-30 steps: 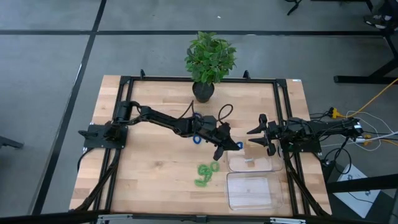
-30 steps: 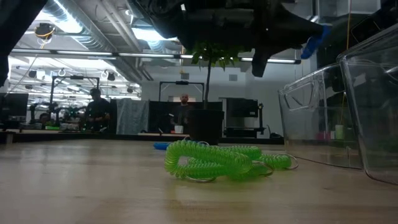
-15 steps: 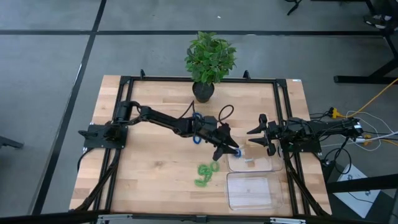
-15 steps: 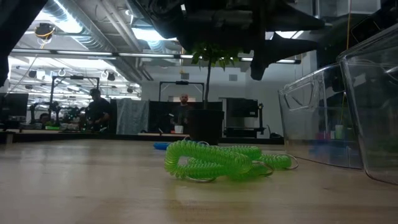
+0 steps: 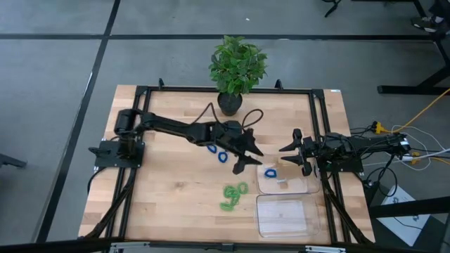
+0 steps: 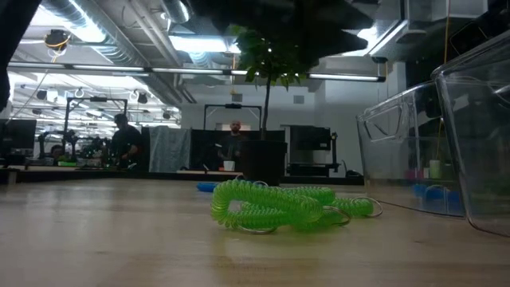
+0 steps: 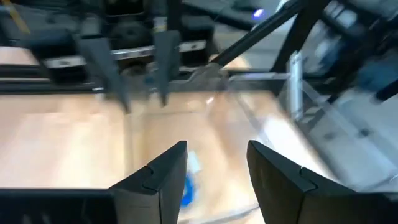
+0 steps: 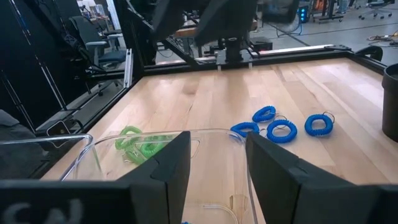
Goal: Sort spring keychains
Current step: Put the blue spring keychain in the top transparent bin
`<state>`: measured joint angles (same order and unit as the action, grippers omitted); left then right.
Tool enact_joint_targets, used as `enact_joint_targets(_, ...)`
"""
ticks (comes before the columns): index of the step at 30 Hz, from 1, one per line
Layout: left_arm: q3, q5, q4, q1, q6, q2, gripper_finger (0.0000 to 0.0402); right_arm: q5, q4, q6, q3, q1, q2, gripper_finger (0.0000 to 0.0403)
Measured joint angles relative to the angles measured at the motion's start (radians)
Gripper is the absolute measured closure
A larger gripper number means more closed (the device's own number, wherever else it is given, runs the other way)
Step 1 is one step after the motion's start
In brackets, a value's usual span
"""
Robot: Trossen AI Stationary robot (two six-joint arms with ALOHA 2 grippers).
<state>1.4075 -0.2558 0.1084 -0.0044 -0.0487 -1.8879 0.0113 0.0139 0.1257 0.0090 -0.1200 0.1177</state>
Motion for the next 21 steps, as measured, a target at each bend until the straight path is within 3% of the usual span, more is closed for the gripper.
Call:
enact_joint_targets(5, 0.000, 0.128, -0.196, 0.000, 0.156, 0.091, 0.0240, 0.000, 0.000, 0.000, 0.000, 0.000, 0.000, 0.0249)
enact_joint_targets(11, 0.000, 0.259, -0.470, 0.004, 0.239, 0.186, 0.0243, 0.000, 0.000, 0.000, 0.000, 0.000, 0.000, 0.0249)
enact_joint_targets(21, 0.000, 0.299, -0.864, 0.035, 0.276, 0.240, 0.0251, 0.000, 0.000, 0.000, 0.000, 0.000, 0.000, 0.0249)
